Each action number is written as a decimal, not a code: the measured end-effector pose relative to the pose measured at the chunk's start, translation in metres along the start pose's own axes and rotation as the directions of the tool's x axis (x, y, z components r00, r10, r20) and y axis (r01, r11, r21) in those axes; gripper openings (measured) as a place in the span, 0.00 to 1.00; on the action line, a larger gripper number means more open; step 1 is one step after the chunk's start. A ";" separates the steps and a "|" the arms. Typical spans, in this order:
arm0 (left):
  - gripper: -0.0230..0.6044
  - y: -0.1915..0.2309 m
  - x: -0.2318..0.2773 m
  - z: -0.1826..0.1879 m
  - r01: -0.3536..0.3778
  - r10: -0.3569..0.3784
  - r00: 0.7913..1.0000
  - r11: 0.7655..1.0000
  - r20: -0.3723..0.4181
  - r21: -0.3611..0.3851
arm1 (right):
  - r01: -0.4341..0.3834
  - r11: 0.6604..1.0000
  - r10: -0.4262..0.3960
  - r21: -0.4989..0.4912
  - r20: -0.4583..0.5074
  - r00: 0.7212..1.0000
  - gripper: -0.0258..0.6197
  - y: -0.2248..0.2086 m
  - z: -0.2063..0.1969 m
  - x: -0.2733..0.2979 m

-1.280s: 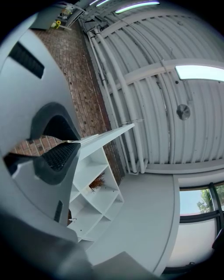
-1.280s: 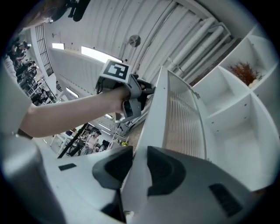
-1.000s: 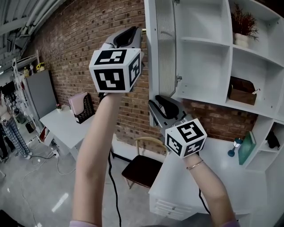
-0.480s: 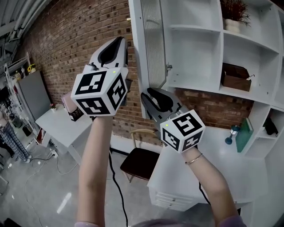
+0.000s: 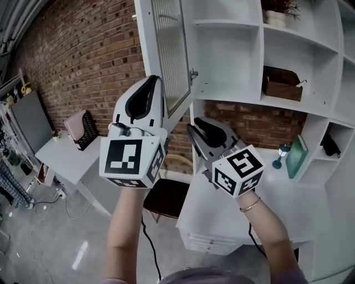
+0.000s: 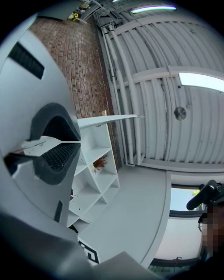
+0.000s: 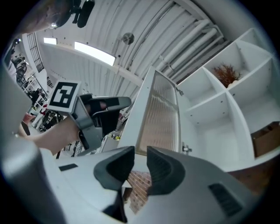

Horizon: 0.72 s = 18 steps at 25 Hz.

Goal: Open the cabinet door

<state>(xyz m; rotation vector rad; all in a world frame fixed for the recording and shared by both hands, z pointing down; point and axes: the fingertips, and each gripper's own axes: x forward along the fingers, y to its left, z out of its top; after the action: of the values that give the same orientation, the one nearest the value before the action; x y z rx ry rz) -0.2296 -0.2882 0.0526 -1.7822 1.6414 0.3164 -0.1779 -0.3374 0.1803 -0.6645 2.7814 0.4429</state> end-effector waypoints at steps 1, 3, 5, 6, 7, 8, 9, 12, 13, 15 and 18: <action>0.06 -0.008 -0.004 -0.006 0.009 -0.009 1.000 1.000 -0.009 -0.007 | 0.011 1.000 -0.011 0.004 -0.010 1.000 0.16 -0.004 -0.005 -0.006; 0.06 -0.025 -0.012 -0.021 0.027 -0.028 0.999 0.999 -0.030 -0.024 | 0.028 1.000 -0.028 0.013 -0.026 0.999 0.16 -0.010 -0.013 -0.017; 0.06 -0.042 -0.018 -0.038 0.050 -0.053 0.997 0.998 -0.054 -0.048 | 0.049 0.999 -0.048 0.020 -0.044 0.998 0.16 -0.017 -0.022 -0.028; 0.06 -0.051 -0.020 -0.046 0.064 -0.068 0.996 0.996 -0.066 -0.063 | 0.063 0.998 -0.062 0.022 -0.055 0.997 0.16 -0.021 -0.026 -0.035; 0.06 -0.060 -0.023 -0.054 0.078 -0.084 0.994 0.994 -0.076 -0.077 | 0.078 0.997 -0.076 0.024 -0.065 0.995 0.16 -0.025 -0.030 -0.041; 0.06 -0.069 -0.025 -0.062 0.093 -0.101 0.991 0.992 -0.089 -0.090 | 0.092 0.995 -0.090 0.025 -0.075 0.993 0.16 -0.029 -0.034 -0.048; 0.06 -0.078 -0.028 -0.072 0.109 -0.120 0.987 0.989 -0.109 -0.102 | 0.106 0.994 -0.103 0.025 -0.084 0.991 0.16 -0.032 -0.038 -0.054; 0.06 -0.103 -0.039 -0.108 0.145 -0.171 0.968 0.979 -0.185 -0.146 | 0.145 0.989 -0.142 0.026 -0.113 0.983 0.15 -0.038 -0.051 -0.075; 0.06 -0.110 -0.042 -0.118 0.152 -0.184 0.961 0.975 -0.204 -0.162 | 0.160 0.987 -0.156 0.029 -0.122 0.980 0.15 -0.041 -0.056 -0.083; 0.06 -0.122 -0.048 -0.137 0.159 -0.205 0.950 0.968 -0.238 -0.196 | 0.191 0.981 -0.184 0.039 -0.142 0.973 0.15 -0.046 -0.065 -0.098; 0.06 -0.137 -0.057 -0.166 0.157 -0.228 0.930 0.956 -0.289 -0.248 | 0.236 0.970 -0.223 0.056 -0.174 0.959 0.15 -0.057 -0.079 -0.119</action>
<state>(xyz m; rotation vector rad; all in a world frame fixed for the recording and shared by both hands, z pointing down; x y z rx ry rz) -0.1537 -0.3509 0.2520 -2.2414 1.6759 0.1303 -0.0610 -0.3660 0.2766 -1.0358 2.8092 0.2422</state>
